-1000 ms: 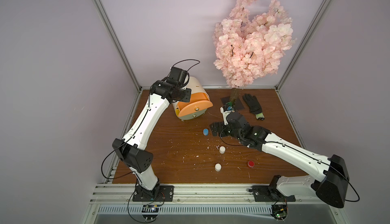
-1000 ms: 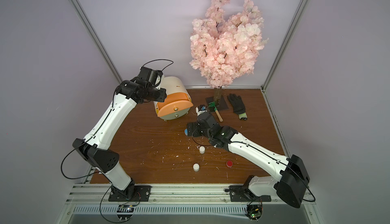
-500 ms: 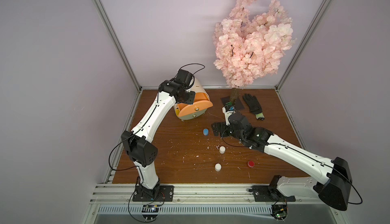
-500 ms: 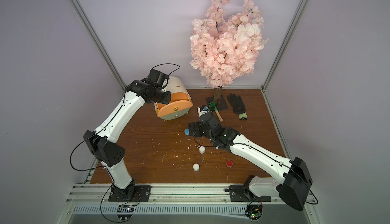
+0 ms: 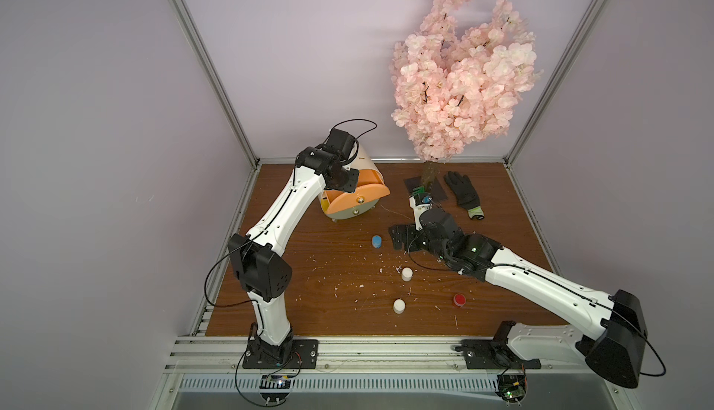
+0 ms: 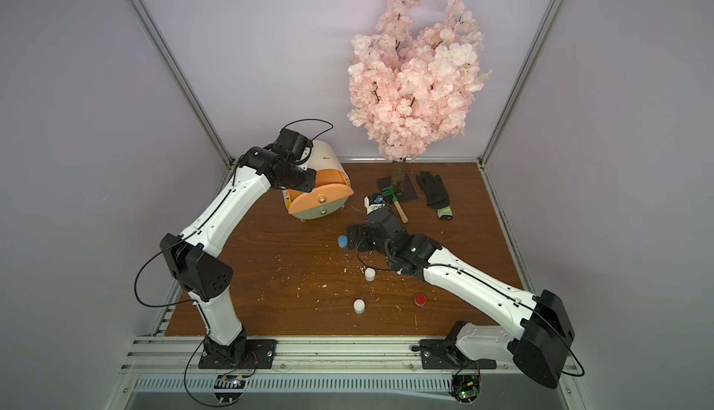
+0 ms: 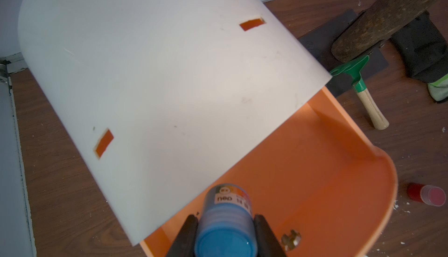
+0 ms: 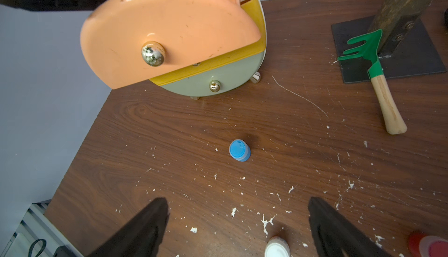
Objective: Put the paint cans in the drawer according to color
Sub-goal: Place the paint can in the drawer.
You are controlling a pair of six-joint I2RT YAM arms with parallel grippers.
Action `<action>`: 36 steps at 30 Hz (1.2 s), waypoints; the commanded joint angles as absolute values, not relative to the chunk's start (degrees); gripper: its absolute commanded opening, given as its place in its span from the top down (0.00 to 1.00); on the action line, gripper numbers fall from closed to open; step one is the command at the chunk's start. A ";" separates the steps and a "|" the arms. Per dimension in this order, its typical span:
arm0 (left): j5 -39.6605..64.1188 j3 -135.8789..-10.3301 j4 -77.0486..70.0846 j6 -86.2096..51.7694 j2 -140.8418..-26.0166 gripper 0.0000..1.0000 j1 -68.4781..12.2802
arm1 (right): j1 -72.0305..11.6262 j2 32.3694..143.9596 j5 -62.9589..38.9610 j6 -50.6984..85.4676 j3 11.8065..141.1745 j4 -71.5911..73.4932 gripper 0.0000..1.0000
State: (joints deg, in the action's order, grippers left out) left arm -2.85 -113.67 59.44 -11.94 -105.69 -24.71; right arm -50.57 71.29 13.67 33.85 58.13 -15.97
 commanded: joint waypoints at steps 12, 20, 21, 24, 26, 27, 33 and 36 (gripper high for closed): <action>-4.22 -113.40 60.44 -11.06 -107.31 0.56 -25.19 | -50.89 68.27 16.48 34.45 57.40 -14.55 0.03; -4.16 -115.08 60.38 -11.16 -106.37 0.56 -25.22 | -50.89 68.14 16.60 34.43 57.57 -14.57 0.03; -4.09 -115.45 60.43 -11.21 -106.03 0.57 -25.22 | -50.87 68.12 16.57 34.45 57.57 -14.58 0.03; -3.36 -117.16 60.36 -11.86 -104.48 0.57 -25.18 | -50.89 68.19 16.53 34.23 57.74 -14.96 0.03; -2.99 -118.55 60.25 -12.50 -103.14 0.58 -25.20 | -50.89 68.07 16.55 34.17 57.66 -15.33 0.03; -2.97 -119.19 60.14 -12.80 -102.38 0.59 -25.21 | -50.89 67.93 16.63 34.19 57.62 -15.53 0.03; -1.93 -119.27 60.01 -12.73 -97.49 0.58 -25.55 | -50.89 66.77 17.76 35.36 56.80 -17.86 0.03; -1.69 -116.22 59.73 -10.98 -95.02 0.57 -27.44 | -50.80 66.04 19.77 36.52 57.45 -21.79 0.03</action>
State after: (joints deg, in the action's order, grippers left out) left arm -2.68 -117.99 59.20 -12.21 -97.23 -25.43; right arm -50.57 68.12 16.58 34.96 57.17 -18.46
